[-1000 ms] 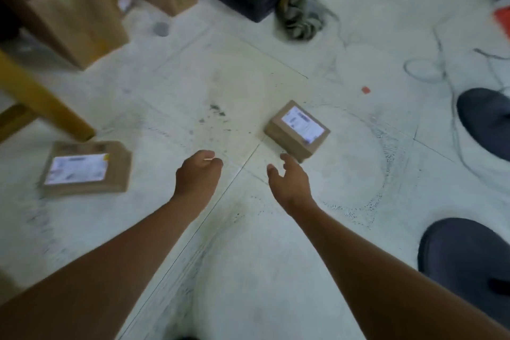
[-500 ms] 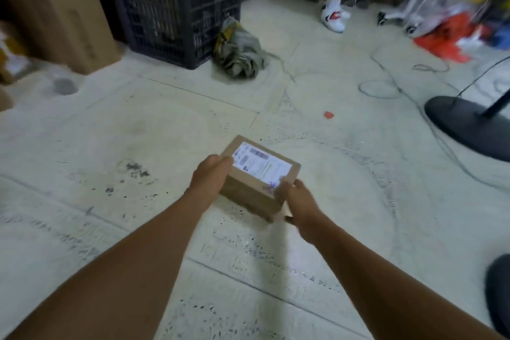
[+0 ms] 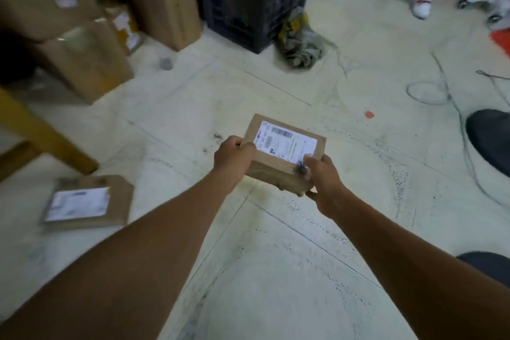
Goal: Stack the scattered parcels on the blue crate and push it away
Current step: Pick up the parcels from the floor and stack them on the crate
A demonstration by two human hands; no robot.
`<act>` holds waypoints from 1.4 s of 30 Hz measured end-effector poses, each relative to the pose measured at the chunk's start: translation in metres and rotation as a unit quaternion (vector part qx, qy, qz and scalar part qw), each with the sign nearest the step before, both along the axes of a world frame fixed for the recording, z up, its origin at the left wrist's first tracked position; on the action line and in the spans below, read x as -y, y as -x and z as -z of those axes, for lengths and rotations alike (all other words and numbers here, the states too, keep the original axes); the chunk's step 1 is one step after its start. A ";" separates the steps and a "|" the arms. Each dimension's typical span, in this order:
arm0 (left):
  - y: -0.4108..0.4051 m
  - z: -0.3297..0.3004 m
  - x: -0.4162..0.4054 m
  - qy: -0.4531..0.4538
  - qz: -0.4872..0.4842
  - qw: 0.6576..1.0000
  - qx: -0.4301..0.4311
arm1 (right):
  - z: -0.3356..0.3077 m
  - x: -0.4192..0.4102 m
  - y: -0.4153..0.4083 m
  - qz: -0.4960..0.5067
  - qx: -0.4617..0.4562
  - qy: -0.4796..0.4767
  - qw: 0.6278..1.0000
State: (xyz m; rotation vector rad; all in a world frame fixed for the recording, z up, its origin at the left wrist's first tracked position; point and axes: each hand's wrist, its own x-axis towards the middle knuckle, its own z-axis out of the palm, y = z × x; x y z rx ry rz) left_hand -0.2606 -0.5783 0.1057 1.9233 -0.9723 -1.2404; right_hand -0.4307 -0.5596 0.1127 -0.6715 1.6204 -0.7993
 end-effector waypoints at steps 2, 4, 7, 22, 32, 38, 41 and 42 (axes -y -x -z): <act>-0.031 -0.044 -0.026 -0.018 -0.030 0.999 0.007 | -0.049 -0.016 -0.028 -0.032 -0.009 -0.012 0.999; -0.065 -0.086 -0.054 -0.034 -0.079 0.996 0.017 | -0.095 -0.032 -0.062 -0.069 0.000 -0.012 0.998; -0.113 -0.136 -0.098 -0.065 -0.153 0.986 0.030 | -0.150 -0.058 -0.114 -0.140 -0.003 -0.014 0.990; -0.279 -0.230 -0.445 -0.192 -0.393 0.894 0.097 | -0.208 -0.292 -0.320 -0.469 -0.060 -0.014 0.881; -0.334 -0.237 -0.699 -0.231 -0.448 0.861 0.068 | -0.183 -0.516 -0.382 -0.582 -0.036 -0.036 0.812; -0.320 -0.217 -0.796 -0.227 -0.437 0.870 0.013 | -0.156 -0.605 -0.377 -0.616 -0.098 -0.039 0.781; -0.295 -0.192 -0.818 -0.236 -0.450 0.855 -0.105 | -0.146 -0.624 -0.377 -0.619 -0.134 -0.002 0.774; -0.283 -0.183 -0.823 -0.240 -0.458 0.848 -0.119 | -0.145 -0.626 -0.378 -0.628 -0.145 0.007 0.764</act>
